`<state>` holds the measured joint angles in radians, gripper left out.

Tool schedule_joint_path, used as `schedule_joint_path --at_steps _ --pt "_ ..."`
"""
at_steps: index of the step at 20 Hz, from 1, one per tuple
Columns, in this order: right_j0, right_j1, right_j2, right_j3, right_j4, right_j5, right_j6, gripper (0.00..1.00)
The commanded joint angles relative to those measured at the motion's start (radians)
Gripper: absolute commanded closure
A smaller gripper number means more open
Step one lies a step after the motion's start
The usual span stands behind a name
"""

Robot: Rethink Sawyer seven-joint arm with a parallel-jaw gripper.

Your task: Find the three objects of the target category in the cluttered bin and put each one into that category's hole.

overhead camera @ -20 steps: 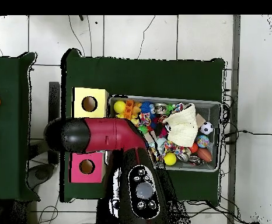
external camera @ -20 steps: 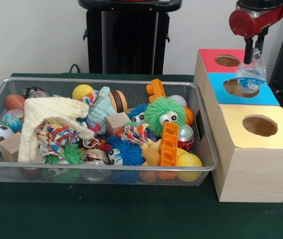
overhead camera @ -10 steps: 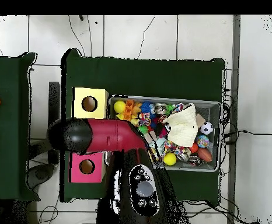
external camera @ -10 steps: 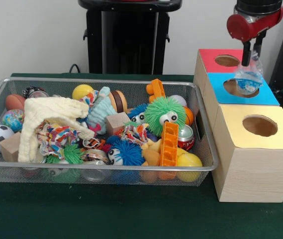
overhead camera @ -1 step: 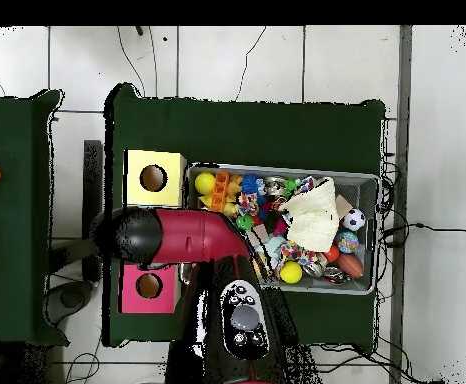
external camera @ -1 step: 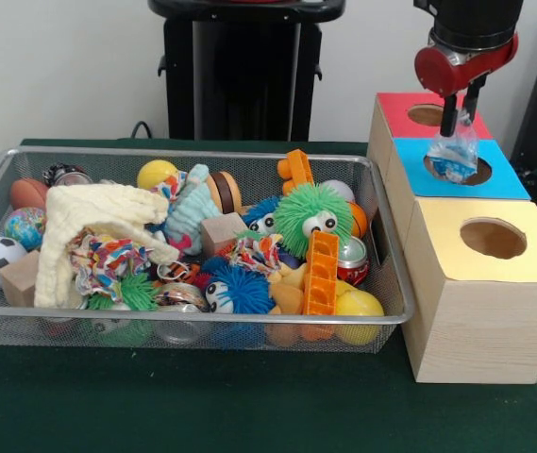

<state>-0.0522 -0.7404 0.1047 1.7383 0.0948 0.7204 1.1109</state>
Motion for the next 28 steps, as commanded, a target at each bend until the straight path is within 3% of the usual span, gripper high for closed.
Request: schedule_joint_path --at_steps 1,15,28 --pt "0.001 0.056 -0.019 0.056 0.040 -0.064 0.301 1.00" --pt "0.016 0.072 -0.023 0.039 0.036 -0.099 0.264 1.00" --pt "0.023 0.109 -0.027 0.028 0.043 -0.193 0.277 1.00"
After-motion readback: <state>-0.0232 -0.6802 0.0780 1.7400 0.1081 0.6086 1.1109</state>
